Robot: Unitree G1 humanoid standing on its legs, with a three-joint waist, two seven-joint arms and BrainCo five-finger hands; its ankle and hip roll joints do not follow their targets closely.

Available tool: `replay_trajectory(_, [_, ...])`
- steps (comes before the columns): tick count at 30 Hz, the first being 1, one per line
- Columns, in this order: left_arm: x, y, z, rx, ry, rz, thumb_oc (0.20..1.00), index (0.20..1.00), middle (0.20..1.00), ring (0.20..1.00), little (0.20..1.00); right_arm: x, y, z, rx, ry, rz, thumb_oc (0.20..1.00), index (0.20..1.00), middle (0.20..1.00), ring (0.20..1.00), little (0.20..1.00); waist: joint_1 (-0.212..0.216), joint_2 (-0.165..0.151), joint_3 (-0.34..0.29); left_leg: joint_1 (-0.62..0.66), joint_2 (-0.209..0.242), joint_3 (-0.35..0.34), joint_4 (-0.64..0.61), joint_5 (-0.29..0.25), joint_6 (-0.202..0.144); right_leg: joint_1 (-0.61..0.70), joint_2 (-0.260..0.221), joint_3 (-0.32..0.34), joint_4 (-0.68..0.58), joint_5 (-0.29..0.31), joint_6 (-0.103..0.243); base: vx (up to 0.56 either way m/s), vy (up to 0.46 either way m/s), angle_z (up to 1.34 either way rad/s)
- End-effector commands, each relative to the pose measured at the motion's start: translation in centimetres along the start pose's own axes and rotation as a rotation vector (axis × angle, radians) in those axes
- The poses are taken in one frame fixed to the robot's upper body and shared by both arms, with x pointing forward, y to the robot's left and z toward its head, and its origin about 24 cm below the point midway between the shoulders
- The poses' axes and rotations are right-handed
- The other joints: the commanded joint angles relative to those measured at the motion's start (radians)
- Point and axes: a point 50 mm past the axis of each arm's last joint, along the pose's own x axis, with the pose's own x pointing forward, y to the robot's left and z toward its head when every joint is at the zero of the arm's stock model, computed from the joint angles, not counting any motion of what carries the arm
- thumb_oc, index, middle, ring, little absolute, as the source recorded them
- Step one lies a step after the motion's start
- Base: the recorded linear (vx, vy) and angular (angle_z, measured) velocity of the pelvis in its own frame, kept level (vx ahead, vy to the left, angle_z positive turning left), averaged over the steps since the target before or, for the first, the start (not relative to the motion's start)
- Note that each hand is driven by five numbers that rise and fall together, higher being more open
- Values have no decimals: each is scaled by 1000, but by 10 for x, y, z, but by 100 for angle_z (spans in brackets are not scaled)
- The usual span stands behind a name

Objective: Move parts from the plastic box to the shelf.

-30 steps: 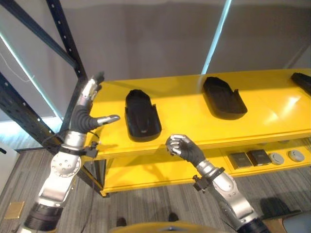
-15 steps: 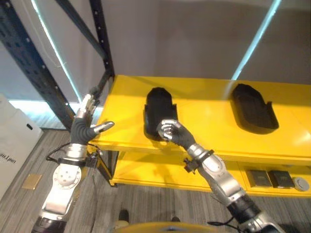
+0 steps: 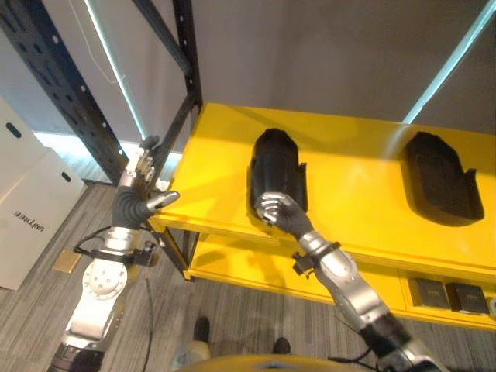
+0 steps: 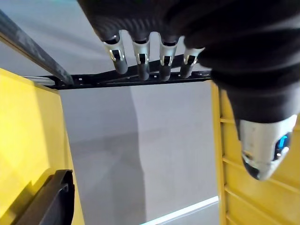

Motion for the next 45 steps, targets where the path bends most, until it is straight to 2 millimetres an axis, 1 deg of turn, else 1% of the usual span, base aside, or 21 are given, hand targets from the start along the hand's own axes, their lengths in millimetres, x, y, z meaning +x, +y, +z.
replay_trajectory(1, [15, 4, 22, 12, -137, -18, 1000, 1000, 1000, 1000, 1000, 11, -5, 40, -23, -208, 6, 200, 200, 200, 200, 200, -15, -45, 14, 94, 12, 55, 0, -155, -9, 41, -21, 12, 3, -132, 13, 0, 0, 0])
replay_trajectory(2, [14, 4, 21, 3, -136, -8, 1000, 1000, 1000, 1000, 1000, 6, -6, 49, -20, -245, 2, 200, 200, 200, 200, 200, -24, -43, 13, 98, 13, 64, 0, -157, -8, 38, -20, 20, 3, -129, 13, -9, 13, -4])
replay_trajectory(3, [14, 4, 21, 3, -137, -5, 1000, 1000, 1000, 1000, 1000, 4, -8, 53, -21, -265, -7, 200, 200, 200, 200, 200, -31, -43, 12, 100, 14, 68, 0, -158, -7, 37, -20, 24, 3, -129, 14, -6, 11, -4])
replay_trajectory(5, [14, 4, 21, 3, -138, -4, 1000, 1000, 1000, 1000, 1000, 1, -8, 55, -13, -274, -8, 200, 200, 200, 200, 200, -35, -42, 12, 102, 15, 73, 0, -159, -6, 36, -21, 28, 3, -128, 14, -5, 12, -22])
replay_trajectory(7, [12, 5, 22, 7, -136, -4, 1000, 1000, 1000, 1000, 1000, -7, -9, 59, -1, -284, 2, 200, 200, 200, 200, 200, -51, -40, 12, 108, 15, 85, 0, -162, -5, 35, -22, 40, 3, -126, 15, -11, 14, -30])
replay_trajectory(9, [12, 5, 22, 6, -135, -5, 1000, 1000, 1000, 1000, 1000, -11, -8, 56, 12, -269, 10, 200, 200, 200, 200, 200, -58, -40, 11, 109, 15, 87, 0, -162, -6, 34, -21, 42, 4, -126, 15, -12, 0, -22])
replay_trajectory(12, [10, 4, 20, -1, -128, -8, 1000, 1000, 1000, 1000, 1000, -15, -6, 45, 55, -221, 17, 200, 200, 200, 200, 200, -67, -38, 12, 111, 17, 92, 0, -163, -6, 33, -21, 44, 4, -127, 14, 0, 0, 0])
replay_trajectory(15, [9, 4, 20, 0, -123, -9, 1000, 1000, 1000, 1000, 1000, -16, -4, 40, 63, -198, 22, 200, 200, 200, 200, 200, -68, -38, 12, 113, 17, 92, 0, -164, -7, 32, -21, 44, 4, -126, 14, 0, 0, 0])
replay_trajectory(16, [9, 4, 19, -2, -121, -8, 1000, 1000, 1000, 1000, 1000, -15, -1, 34, 82, -172, 35, 200, 200, 200, 200, 200, -68, -38, 12, 114, 18, 92, 0, -164, -7, 33, -21, 45, 4, -127, 14, 0, 0, 0])
replay_trajectory(17, [9, 4, 19, -2, -121, -8, 1000, 1000, 1000, 1000, 1000, -15, -1, 34, 82, -172, 35, 200, 200, 200, 200, 200, -68, -38, 12, 114, 18, 92, 0, -164, -7, 33, -21, 45, 4, -127, 14, 0, 0, 0])
replay_trajectory(18, [8, 3, 18, -20, -114, -6, 1000, 1000, 1000, 1000, 1000, -12, 3, 23, 144, -134, 44, 200, 200, 200, 200, 200, -67, -37, 13, 116, 19, 91, 0, -163, -8, 35, -20, 45, 4, -127, 13, 0, 0, 0])
replay_trajectory(19, [8, 3, 18, -20, -114, -6, 1000, 1000, 1000, 1000, 1000, -12, 3, 23, 144, -134, 44, 200, 200, 200, 200, 200, -67, -37, 13, 116, 19, 91, 0, -163, -8, 35, -20, 45, 4, -127, 13, 0, 0, 0])
replay_trajectory(21, [8, 1, 16, -47, -109, -16, 1000, 1000, 1000, 1000, 1000, -4, 7, 4, 244, -71, 38, 200, 200, 200, 200, 200, -60, -37, 13, 116, 21, 89, 0, -162, -9, 38, -18, 43, 3, -129, 10, 0, 0, 0])
replay_trajectory(22, [9, 1, 16, -46, -110, -16, 1000, 1000, 1000, 1000, 1000, -3, 8, 3, 243, -72, 38, 200, 200, 200, 200, 200, -61, -38, 14, 117, 21, 88, 0, -162, -9, 39, -18, 42, 3, -129, 10, 0, 0, 0])
replay_trajectory(24, [10, -2, 15, -61, -110, -34, 1000, 1000, 1000, 1000, 1000, 5, 10, -3, 222, -40, 58, 200, 200, 200, 200, 200, -51, -38, 13, 115, 21, 83, 0, -162, -10, 40, -16, 39, 4, -131, 9, 2, -5, 2])
replay_trajectory(29, [9, -7, 9, -77, -71, -67, 1000, 1000, 1000, 1000, 1000, 13, 7, -3, 151, -28, 59, 200, 200, 200, 200, 200, -38, -39, 13, 113, 20, 75, 0, -161, -10, 44, -14, 31, 4, -134, 7, 4, -4, 4])
replay_trajectory(32, [8, -7, 8, -68, -60, -73, 1000, 1000, 1000, 1000, 1000, 14, 5, -3, 138, -27, 55, 200, 200, 200, 200, 200, -36, -39, 13, 113, 20, 73, 0, -161, -10, 45, -13, 29, 4, -134, 7, 0, 0, 0])
replay_trajectory(37, [3, -6, -3, -26, 18, -102, 1000, 1000, 1000, 1000, 1000, 22, -8, 10, 58, -68, 20, 200, 200, 200, 200, 200, -23, -37, 9, 112, 21, 64, 0, -161, -9, 49, -12, 18, 4, -135, 7, 0, 0, 0])
replay_trajectory(39, [2, -7, -5, -28, 29, -109, 1000, 1000, 1000, 1000, 1000, 25, -12, 11, 40, -69, 8, 200, 200, 200, 200, 200, -17, -38, 6, 110, 20, 60, 0, -161, -9, 50, -11, 16, 3, -136, 7, 12, -10, 4])
replay_trajectory(42, [2, -9, -5, -38, 33, -117, 1000, 1000, 1000, 1000, 1000, 29, -13, 8, 24, -55, -1, 200, 200, 200, 200, 200, -13, -36, 4, 107, 19, 57, 0, -160, -9, 50, -11, 14, 3, -136, 7, 9, -4, 8])
replay_trajectory(45, [3, -10, -5, -48, 37, -137, 1000, 1000, 1000, 1000, 1000, 34, -17, -6, -14, 16, -20, 200, 200, 200, 200, 200, -1, -34, 1, 105, 17, 53, 0, -161, -8, 51, -11, 8, 3, -136, 7, 23, 0, 8])
